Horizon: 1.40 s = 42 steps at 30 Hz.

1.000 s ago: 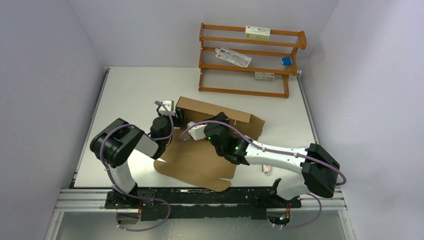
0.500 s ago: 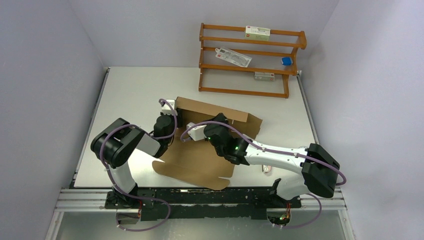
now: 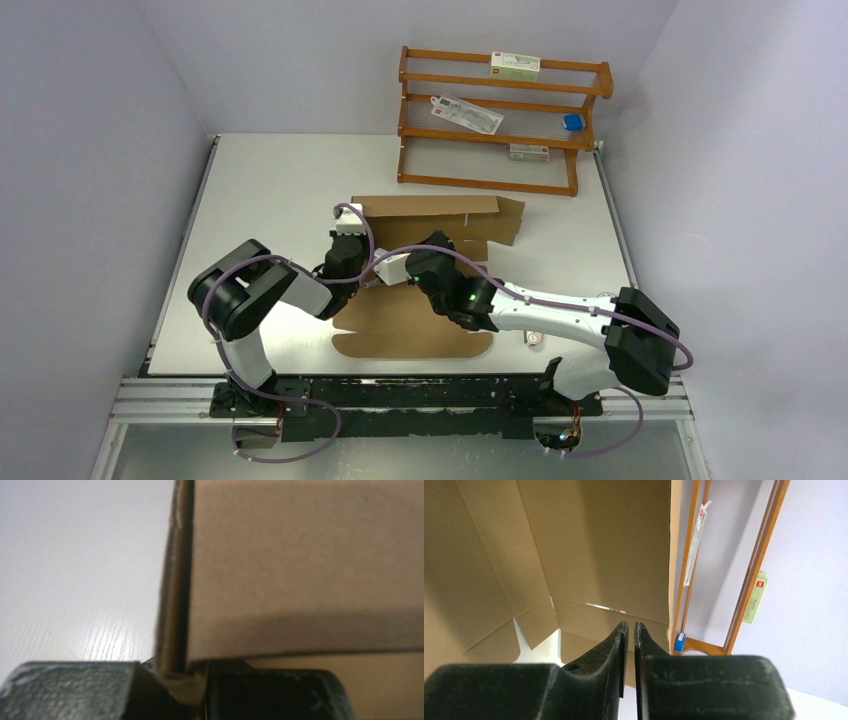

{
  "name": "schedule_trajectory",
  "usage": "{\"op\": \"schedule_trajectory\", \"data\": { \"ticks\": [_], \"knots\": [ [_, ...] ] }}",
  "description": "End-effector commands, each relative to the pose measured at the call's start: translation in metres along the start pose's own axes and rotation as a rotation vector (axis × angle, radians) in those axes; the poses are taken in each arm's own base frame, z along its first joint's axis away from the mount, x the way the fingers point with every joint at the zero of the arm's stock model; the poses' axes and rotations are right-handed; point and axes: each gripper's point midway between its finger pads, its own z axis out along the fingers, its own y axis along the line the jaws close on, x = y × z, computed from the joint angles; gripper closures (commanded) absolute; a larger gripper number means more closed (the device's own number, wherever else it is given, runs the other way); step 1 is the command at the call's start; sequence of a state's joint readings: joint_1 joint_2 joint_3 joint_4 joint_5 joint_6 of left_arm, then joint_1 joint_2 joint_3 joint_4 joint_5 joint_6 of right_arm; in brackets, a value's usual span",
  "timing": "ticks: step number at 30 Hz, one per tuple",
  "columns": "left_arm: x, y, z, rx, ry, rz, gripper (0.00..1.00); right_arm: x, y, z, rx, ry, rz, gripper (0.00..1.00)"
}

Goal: Fold the paper box

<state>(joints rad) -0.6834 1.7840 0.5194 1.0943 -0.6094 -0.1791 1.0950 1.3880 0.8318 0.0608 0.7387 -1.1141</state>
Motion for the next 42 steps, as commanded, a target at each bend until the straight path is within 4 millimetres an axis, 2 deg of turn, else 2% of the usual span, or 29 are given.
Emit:
{"op": "schedule_trajectory", "data": {
  "ticks": [1,7,10,15,21,27,30,37,42],
  "knots": [
    [-0.007,0.000,0.000,-0.042,-0.019,-0.006,0.85,-0.004,-0.010,-0.006,0.012,-0.022,0.034,0.86],
    [-0.021,-0.006,-0.013,0.029,-0.043,-0.028,0.56,-0.005,-0.018,-0.012,0.038,-0.044,0.129,0.77],
    [-0.029,-0.008,-0.022,0.066,-0.044,-0.036,0.42,-0.005,-0.024,-0.016,0.061,-0.063,0.210,0.69],
    [-0.040,-0.005,-0.042,0.108,-0.013,-0.051,0.29,-0.002,-0.040,-0.028,0.116,-0.101,0.403,0.55],
    [-0.060,-0.007,-0.073,0.187,0.039,-0.117,0.15,0.020,-0.067,-0.036,0.185,-0.129,0.716,0.45],
    [-0.094,-0.009,-0.097,0.255,0.058,-0.166,0.06,0.050,-0.081,-0.033,0.182,-0.069,1.003,0.36],
    [-0.111,-0.002,-0.098,0.241,0.059,-0.184,0.03,0.060,-0.083,-0.027,0.159,-0.045,1.108,0.31],
    [-0.139,0.025,-0.080,0.199,0.067,-0.267,0.03,0.091,-0.082,-0.002,0.088,0.067,1.360,0.30],
    [-0.141,0.035,-0.061,0.229,0.083,-0.315,0.03,0.105,-0.074,0.012,0.064,0.127,1.481,0.31]
  ]
}}
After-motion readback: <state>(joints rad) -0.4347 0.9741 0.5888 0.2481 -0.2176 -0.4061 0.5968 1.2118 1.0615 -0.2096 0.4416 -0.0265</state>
